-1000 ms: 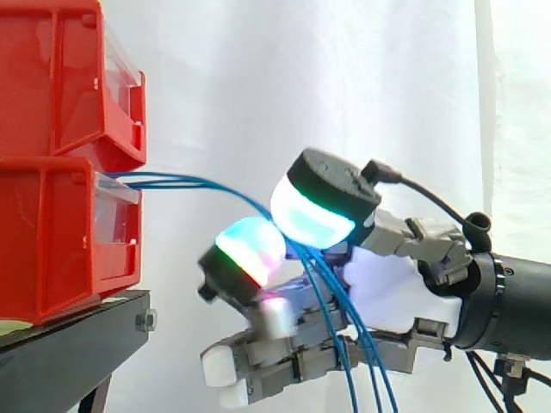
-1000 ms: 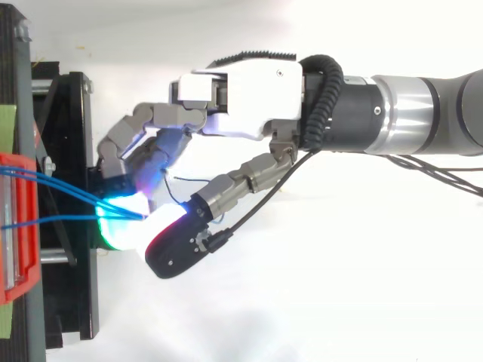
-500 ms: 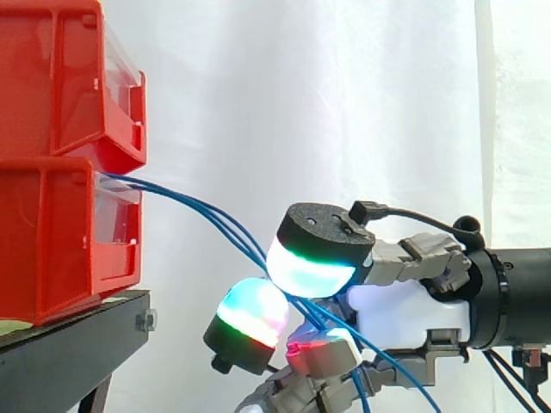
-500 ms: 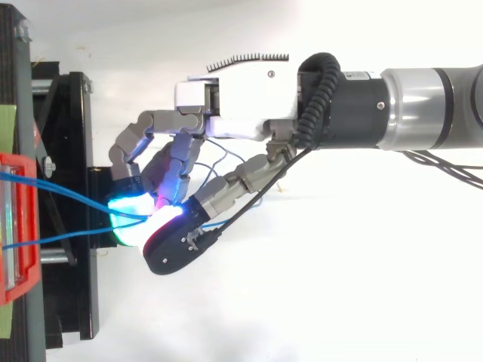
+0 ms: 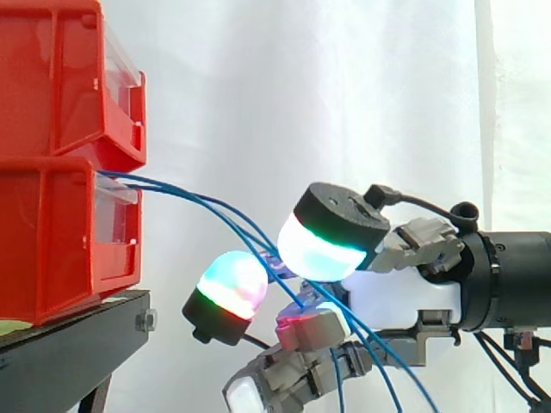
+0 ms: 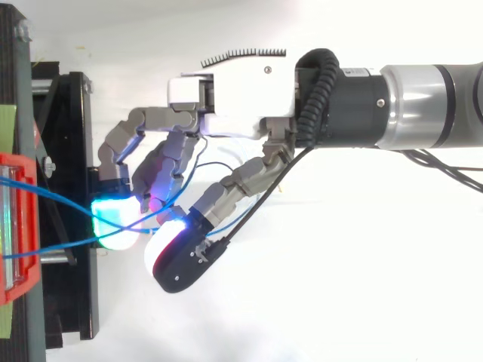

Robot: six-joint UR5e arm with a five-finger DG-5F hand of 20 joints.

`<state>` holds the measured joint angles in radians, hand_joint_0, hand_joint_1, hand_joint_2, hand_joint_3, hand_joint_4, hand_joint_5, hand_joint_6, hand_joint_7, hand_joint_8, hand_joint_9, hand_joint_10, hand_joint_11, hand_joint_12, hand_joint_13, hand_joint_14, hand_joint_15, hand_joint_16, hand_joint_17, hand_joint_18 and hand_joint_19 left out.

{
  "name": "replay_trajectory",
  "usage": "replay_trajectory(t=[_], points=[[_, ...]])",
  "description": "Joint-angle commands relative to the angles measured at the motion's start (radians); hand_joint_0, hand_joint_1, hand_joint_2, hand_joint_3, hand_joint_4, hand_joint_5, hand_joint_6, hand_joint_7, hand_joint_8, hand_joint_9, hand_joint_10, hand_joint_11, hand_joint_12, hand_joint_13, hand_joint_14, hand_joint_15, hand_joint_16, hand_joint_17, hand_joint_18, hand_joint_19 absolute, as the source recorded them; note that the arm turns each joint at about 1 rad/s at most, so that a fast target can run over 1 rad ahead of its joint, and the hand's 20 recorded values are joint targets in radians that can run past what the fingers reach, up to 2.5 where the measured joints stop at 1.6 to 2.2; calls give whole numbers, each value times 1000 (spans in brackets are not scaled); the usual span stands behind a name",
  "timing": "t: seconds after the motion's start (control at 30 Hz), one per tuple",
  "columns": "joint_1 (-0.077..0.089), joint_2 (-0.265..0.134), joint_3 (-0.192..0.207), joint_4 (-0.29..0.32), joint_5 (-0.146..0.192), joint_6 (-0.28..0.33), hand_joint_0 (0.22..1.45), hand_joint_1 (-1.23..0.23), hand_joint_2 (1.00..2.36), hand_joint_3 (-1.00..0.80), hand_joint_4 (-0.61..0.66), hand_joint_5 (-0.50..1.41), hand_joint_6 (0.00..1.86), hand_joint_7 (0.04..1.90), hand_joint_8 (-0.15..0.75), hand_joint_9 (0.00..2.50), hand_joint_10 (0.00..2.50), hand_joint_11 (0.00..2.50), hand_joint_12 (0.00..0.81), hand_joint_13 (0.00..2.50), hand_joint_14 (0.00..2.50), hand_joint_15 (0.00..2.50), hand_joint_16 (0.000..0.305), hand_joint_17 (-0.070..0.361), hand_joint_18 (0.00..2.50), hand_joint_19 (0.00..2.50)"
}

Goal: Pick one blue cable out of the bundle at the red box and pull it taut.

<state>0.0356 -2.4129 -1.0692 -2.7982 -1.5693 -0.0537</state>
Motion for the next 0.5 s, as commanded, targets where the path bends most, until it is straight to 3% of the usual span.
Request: replay_trajectory(t=[0.0, 0.13, 0.47], points=[[0, 0, 9, -11, 0, 0, 543, -845, 1000, -500, 135, -122, 874, 821, 406, 1188, 5, 1173, 406, 840, 12, 391, 57, 129, 610, 285], [-2, 0, 11, -18, -1, 0, 551, -762, 1000, -500, 133, -117, 868, 839, 406, 1193, 5, 1144, 410, 841, 12, 393, 57, 128, 602, 298], [-2, 0, 11, -18, -6, 0, 597, -753, 1013, -328, 134, -115, 871, 892, 404, 1210, 6, 1152, 405, 850, 14, 402, 56, 125, 610, 311]])
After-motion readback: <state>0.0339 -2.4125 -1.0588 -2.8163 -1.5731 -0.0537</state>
